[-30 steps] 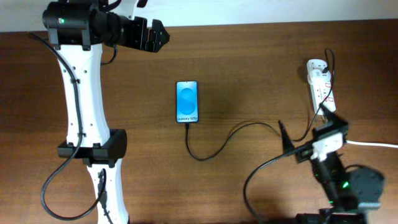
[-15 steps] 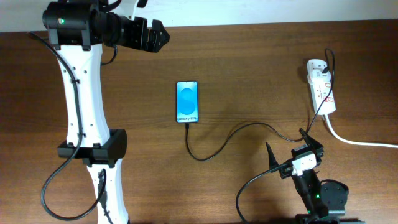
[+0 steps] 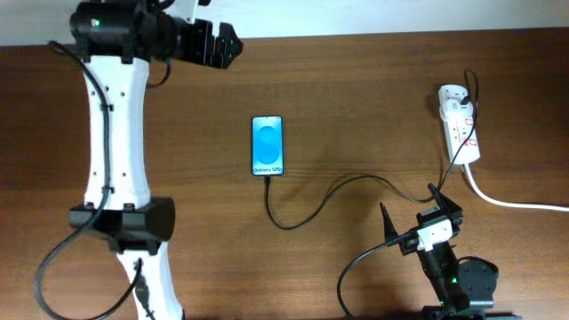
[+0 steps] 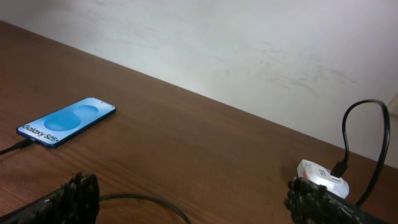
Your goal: Plug charger to phone and switch on socket
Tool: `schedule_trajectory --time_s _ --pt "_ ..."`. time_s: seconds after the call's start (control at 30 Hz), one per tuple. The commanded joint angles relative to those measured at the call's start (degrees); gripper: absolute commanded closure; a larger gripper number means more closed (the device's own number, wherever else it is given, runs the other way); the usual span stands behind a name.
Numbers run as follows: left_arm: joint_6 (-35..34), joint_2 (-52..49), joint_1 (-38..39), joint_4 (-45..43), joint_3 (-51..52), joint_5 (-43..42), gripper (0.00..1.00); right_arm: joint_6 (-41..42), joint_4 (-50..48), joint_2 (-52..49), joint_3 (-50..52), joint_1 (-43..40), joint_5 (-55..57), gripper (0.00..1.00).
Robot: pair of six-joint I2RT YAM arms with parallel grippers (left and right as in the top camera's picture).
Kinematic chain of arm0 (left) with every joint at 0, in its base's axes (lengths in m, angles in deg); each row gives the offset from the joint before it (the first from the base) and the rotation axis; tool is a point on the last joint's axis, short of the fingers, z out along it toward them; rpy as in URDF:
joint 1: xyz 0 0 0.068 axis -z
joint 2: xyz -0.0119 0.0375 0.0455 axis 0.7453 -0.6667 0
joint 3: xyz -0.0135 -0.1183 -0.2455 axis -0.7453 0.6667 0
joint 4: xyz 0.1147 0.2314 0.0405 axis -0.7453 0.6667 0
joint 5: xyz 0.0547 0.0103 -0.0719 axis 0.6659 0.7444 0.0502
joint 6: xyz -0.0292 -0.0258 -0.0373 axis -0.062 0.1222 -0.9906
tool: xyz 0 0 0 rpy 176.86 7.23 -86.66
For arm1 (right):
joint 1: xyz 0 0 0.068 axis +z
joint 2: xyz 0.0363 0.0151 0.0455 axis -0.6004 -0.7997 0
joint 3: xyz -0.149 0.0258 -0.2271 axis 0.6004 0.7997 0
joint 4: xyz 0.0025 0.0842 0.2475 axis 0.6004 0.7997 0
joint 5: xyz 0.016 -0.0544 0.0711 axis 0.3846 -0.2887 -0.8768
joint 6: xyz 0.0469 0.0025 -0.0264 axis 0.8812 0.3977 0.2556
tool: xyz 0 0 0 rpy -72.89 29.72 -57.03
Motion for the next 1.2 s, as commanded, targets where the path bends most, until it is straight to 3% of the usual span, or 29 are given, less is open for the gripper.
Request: schedule_trajectory --time_s 0.0,0.03,0.13,0.3,0.43,0.5,0.63,0.87,0.93,1.17 --pt "0.35 15.15 0.00 -17.25 25.11 -0.24 0.00 0.61 0.24 0.57 0.37 0.42 0.90 0.02" --pt "0.76 21.07 -0.02 -25.29 34.58 0.02 0.01 0.61 0.24 0.57 0.37 0.42 0.90 0.02" --pt "4.70 31.06 -0.02 -34.07 47.87 0.26 0.01 0.61 0.26 0.57 0.37 0.42 0.90 0.02" --pt "5.75 58.84 -0.07 -69.83 91.60 5.90 0.00 0.61 0.26 0.57 0.37 0.42 0.90 0.02" --pt "5.75 84.91 -1.03 -93.22 126.44 13.46 0.01 0.61 0.24 0.57 0.37 0.42 0.87 0.02" --pt "5.75 96.21 -2.82 -99.08 138.44 14.16 0.01 0.61 0.24 0.57 0.37 0.42 0.90 0.02" --pt "5.75 111.91 -6.05 -100.80 152.26 14.88 0.01 0.61 0.26 0.57 0.37 0.42 0.90 0.02" --pt "5.75 124.98 -6.19 -81.44 153.57 19.08 0.01 0.61 0.26 0.57 0.37 0.42 0.90 0.02" --pt "5.75 124.93 -6.16 -77.66 153.57 19.10 0.01 0.61 0.24 0.57 0.37 0.42 0.90 0.02" --pt "5.73 124.91 -6.16 -77.50 153.54 19.30 0.01 0.61 0.26 0.57 0.37 0.42 0.90 0.02"
